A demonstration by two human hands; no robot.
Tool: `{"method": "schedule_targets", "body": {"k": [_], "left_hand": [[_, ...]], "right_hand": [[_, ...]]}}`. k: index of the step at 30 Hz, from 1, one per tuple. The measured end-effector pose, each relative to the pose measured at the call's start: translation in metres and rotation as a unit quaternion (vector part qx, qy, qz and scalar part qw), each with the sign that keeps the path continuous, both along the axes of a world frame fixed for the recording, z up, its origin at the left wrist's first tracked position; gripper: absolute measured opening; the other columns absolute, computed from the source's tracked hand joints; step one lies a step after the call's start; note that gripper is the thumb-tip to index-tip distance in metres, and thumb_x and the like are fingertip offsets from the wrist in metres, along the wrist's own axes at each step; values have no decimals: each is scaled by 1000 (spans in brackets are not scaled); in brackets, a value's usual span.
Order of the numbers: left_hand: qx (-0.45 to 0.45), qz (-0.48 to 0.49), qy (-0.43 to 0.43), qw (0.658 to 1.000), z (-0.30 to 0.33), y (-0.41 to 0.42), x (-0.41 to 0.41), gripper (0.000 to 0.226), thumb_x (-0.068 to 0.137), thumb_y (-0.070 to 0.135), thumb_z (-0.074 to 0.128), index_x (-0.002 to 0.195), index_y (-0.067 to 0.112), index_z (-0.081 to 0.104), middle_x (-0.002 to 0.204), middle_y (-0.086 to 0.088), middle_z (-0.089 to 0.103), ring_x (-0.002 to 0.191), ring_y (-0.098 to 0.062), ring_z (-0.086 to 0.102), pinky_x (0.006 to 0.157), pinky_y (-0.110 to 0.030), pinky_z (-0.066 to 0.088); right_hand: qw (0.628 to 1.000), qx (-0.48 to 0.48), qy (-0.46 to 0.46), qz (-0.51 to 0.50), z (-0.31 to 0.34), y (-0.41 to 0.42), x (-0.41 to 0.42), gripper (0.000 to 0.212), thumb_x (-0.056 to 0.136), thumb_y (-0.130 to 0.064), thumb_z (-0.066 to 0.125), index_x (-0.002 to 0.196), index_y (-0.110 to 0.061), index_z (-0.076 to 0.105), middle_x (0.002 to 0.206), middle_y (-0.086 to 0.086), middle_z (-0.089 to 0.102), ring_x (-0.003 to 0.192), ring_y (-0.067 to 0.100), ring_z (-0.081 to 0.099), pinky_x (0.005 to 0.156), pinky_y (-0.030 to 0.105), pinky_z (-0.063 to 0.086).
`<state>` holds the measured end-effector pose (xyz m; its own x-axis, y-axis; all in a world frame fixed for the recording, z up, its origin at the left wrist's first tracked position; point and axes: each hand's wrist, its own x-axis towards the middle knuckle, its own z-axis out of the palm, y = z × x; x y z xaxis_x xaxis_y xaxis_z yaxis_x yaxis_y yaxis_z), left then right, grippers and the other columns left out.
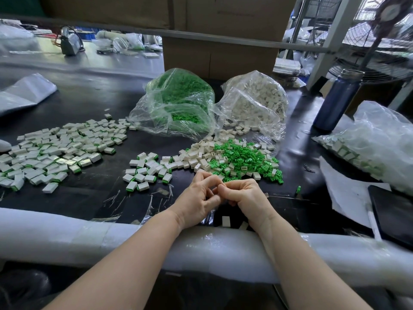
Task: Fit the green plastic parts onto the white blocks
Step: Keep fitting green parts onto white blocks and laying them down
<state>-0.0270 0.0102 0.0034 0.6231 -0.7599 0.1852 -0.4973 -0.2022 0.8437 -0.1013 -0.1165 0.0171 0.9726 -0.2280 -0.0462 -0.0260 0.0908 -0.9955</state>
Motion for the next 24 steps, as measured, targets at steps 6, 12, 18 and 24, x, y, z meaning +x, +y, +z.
{"method": "schedule_targets", "body": {"k": [6,12,18,24], "left_hand": [[8,-1,0,1000,3,1,-2,28,85,5,53,84,33,52,108,0,38,71,-8,45,78,-21,42],[-20,27,17,999,5,1,-2,10,90,9,55,93,18,57,107,-1,39,74,-11,49,80,-18,46],[-22,84,23,996,7,0,-1,8,89,12,59,95,7,62,110,-4,42,74,-13,50,76,-21,51],[-4,88,18,996,6,0,-1,11,88,10,60,96,3,63,109,-1,42,75,-17,49,77,-21,47]], "right_hand": [[1000,8,-2,-4,-1,0,0,18,86,6,56,90,22,62,53,3,63,47,4,57,47,12,44],[997,-61,-26,-31,-2,4,3,18,89,-9,59,79,2,70,60,8,58,52,8,50,49,12,39],[990,-90,-37,-107,-5,-1,4,11,85,-7,65,83,-16,70,74,0,71,68,11,64,52,16,47],[983,-144,-42,-107,-5,-2,4,13,78,-5,72,71,-16,68,67,-3,66,58,4,57,51,18,47]]}}
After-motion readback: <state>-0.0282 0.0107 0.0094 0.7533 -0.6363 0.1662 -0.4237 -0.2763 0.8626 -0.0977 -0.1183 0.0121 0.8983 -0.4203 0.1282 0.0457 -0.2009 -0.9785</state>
